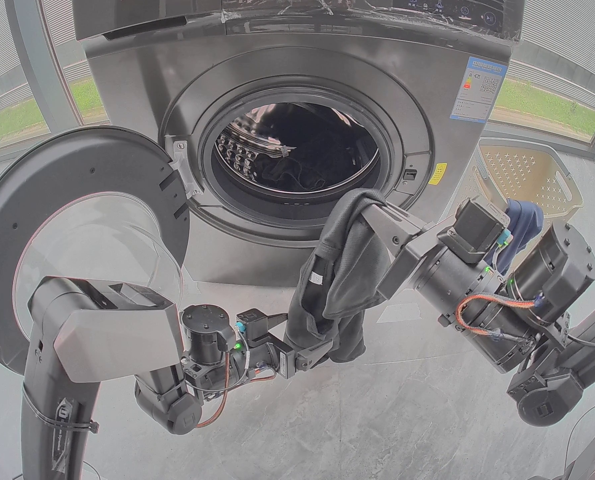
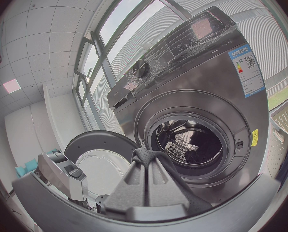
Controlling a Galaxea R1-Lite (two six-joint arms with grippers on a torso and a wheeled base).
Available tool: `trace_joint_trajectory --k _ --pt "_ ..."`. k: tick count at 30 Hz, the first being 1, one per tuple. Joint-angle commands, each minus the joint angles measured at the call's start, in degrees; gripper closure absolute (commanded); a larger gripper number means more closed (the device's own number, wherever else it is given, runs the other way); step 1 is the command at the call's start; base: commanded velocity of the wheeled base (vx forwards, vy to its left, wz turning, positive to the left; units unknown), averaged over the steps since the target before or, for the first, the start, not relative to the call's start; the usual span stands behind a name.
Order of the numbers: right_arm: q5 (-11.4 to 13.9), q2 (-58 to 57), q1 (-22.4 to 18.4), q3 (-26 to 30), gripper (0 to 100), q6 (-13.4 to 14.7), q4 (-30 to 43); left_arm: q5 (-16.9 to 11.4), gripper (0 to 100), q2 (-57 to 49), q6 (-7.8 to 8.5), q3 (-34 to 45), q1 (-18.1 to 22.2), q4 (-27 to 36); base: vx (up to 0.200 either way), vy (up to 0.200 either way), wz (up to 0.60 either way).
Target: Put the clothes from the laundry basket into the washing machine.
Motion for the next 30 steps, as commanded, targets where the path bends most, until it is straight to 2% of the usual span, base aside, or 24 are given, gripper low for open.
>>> trace_joint_trajectory --k 1,5,6,19,23,30 --pt "-0.15 0.36 0.13 -0.03 100 -0.08 -0.03 0.26 0 2.36 -0.03 -2.19 -0.04 -0.01 0.0 0.0 0.0" --pt "-0.15 0.36 0.04 -0.12 100 -0.08 -0.03 0.34 0 3.59 -0.03 -3.95 -0.04 -0.01 0.0 0.0 0.0" --pt "-0.15 0.36 0.13 -0.03 100 -0.08 -0.03 0.34 100 3.85 -0.03 -4.39 -0.13 -0.01 0.0 0.0 0.0" --pt "-0.15 0.28 0.04 0.5 100 0.1 -0.03 2.1 100 4.29 -0.91 -11.25 1.02 -0.01 0.0 0.0 0.0" --pt "-1.2 0.36 -0.31 0.24 100 0.1 -0.03 2.28 100 2.53 -0.83 -9.4 1.9 -0.28 0.0 0.0 0.0" --pt "-1.2 1.15 -0.13 -0.12 100 0.45 -0.03 1.57 100 0.51 -0.3 -3.42 2.07 -0.28 0.0 0.0 0.0"
